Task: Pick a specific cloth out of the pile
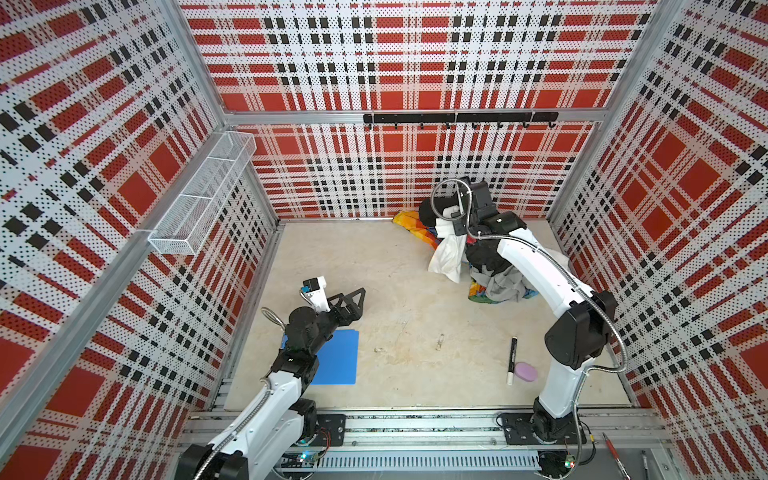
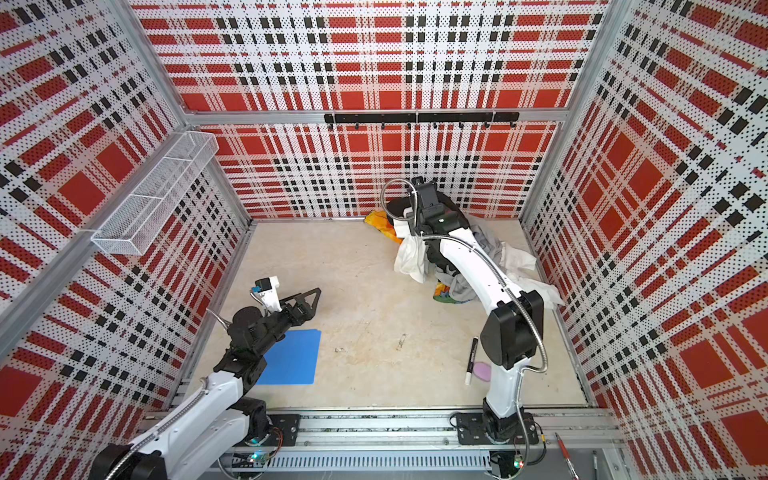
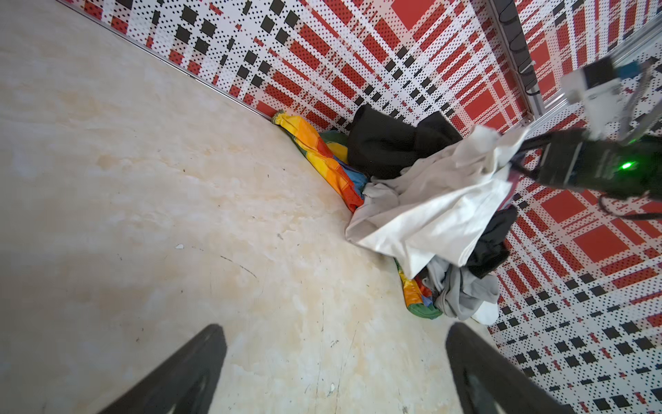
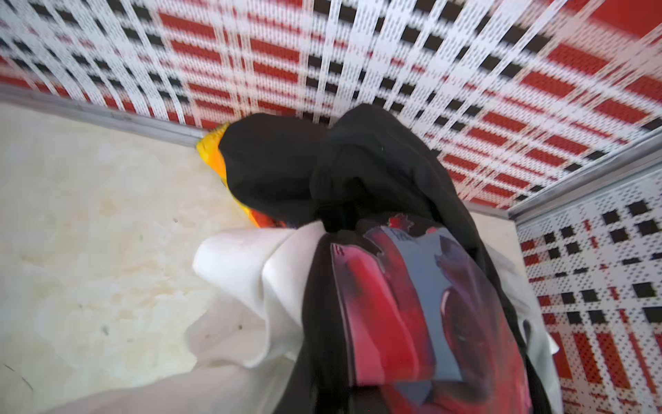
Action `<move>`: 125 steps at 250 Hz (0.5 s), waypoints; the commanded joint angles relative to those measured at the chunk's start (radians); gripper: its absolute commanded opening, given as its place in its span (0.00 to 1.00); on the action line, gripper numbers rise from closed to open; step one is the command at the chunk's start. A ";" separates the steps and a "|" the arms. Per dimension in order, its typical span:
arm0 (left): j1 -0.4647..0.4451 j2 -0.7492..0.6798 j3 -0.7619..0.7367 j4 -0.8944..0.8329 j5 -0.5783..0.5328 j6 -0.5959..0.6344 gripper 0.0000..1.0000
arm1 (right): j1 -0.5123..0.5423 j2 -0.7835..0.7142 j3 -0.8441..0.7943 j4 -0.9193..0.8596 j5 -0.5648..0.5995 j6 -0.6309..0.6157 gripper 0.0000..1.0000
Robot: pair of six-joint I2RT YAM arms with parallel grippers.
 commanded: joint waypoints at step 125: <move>-0.101 0.123 0.053 0.060 -0.030 0.030 0.99 | 0.008 -0.098 -0.340 0.196 -0.231 0.064 0.57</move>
